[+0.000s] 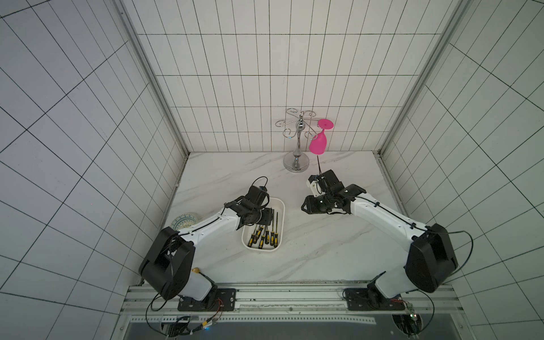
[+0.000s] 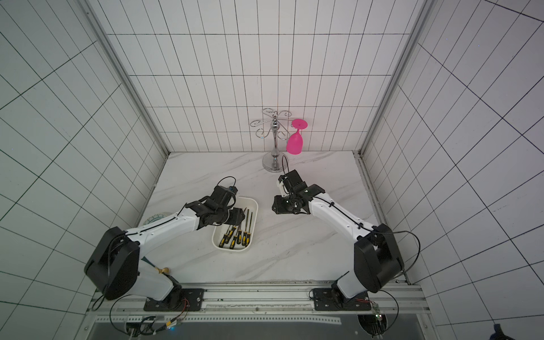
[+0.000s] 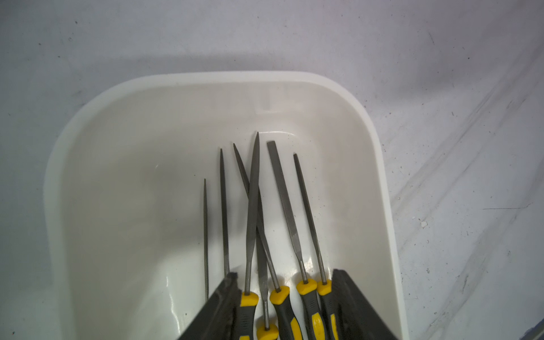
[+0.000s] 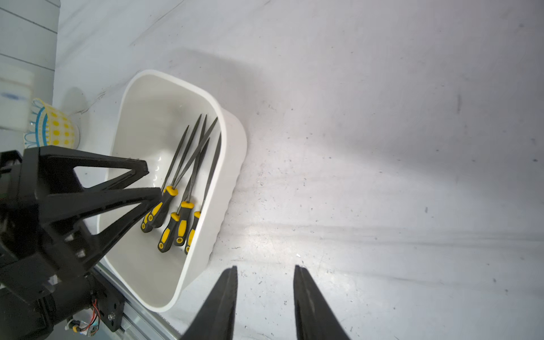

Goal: Put the file tool into the storage box
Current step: Place the file tool in the storage box, then reset both arms

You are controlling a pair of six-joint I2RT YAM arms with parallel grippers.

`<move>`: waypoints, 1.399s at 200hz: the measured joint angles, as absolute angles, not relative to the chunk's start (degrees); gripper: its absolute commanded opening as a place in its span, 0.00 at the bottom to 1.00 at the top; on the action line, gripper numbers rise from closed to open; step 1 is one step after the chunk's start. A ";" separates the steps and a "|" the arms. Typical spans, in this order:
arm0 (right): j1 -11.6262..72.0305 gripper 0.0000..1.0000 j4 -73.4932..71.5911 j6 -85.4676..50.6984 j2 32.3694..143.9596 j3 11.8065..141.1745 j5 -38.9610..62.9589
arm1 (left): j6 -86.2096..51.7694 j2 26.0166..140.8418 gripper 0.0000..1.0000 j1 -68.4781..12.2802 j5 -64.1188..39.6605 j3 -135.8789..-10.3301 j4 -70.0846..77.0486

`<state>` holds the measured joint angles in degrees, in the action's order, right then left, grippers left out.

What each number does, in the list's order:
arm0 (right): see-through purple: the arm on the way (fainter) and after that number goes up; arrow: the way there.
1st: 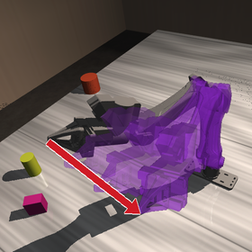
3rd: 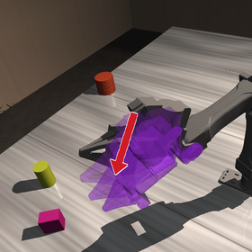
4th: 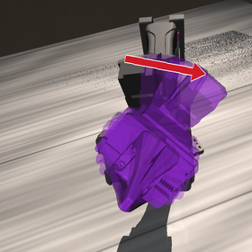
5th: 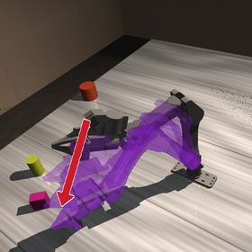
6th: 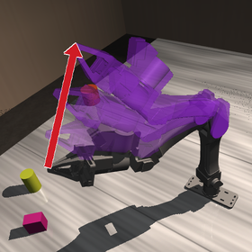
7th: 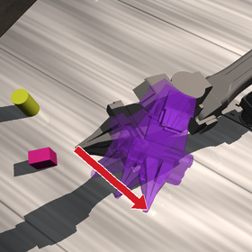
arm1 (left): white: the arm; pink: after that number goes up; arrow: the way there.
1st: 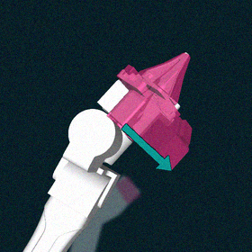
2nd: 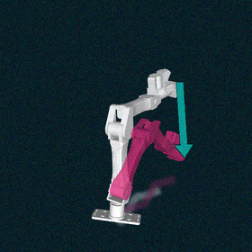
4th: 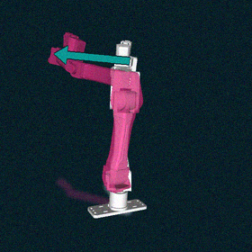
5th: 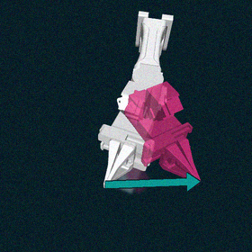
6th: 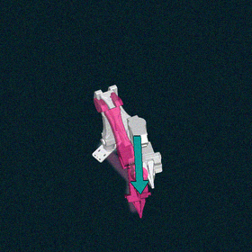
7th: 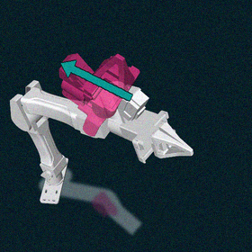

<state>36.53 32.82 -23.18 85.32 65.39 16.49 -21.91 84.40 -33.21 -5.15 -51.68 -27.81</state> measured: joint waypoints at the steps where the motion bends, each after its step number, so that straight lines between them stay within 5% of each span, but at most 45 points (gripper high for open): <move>1: 36.42 0.36 32.80 -23.18 85.21 65.34 16.47 | -21.76 84.42 0.68 -33.21 -5.13 -51.70 -27.83; 13: 34.74 0.36 32.84 -23.18 83.90 64.73 16.14 | -22.50 84.51 0.75 -33.21 -4.16 -52.07 -28.14; 17: 34.24 0.37 32.84 -23.18 83.44 64.58 16.03 | -22.76 84.51 0.96 -33.21 -3.86 -52.16 -28.14; 22: 33.41 0.37 32.84 -23.18 82.81 64.38 15.62 | -22.63 84.49 0.99 -33.21 -3.09 -52.31 -28.12; 93: 17.23 0.36 34.17 -23.16 74.28 57.08 0.32 | -25.10 70.02 0.99 -27.05 15.55 -48.34 -23.68; 152: 11.94 0.37 31.79 -22.09 68.27 50.28 -17.32 | -17.56 57.71 0.99 -13.52 38.02 -26.98 0.71; 200: 11.20 0.44 18.13 -17.08 66.50 40.58 -26.22 | -15.70 63.90 0.99 -5.56 38.74 -22.41 16.25; 268: 10.13 0.44 -5.34 -12.58 73.17 33.47 -32.53 | -10.13 90.06 0.99 -4.21 32.25 -30.70 32.18; 274: 10.07 0.48 -7.51 -12.34 73.38 32.34 -32.49 | -9.78 90.15 0.99 -3.92 31.33 -30.55 32.86; 280: 9.96 0.79 -10.04 -12.14 73.76 30.98 -32.38 | -9.61 89.84 0.98 -3.57 30.24 -30.02 33.89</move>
<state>9.96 -10.04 -12.14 73.76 30.98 -32.38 -9.61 89.84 -3.57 30.24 -30.02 33.89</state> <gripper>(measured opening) 0.450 0.989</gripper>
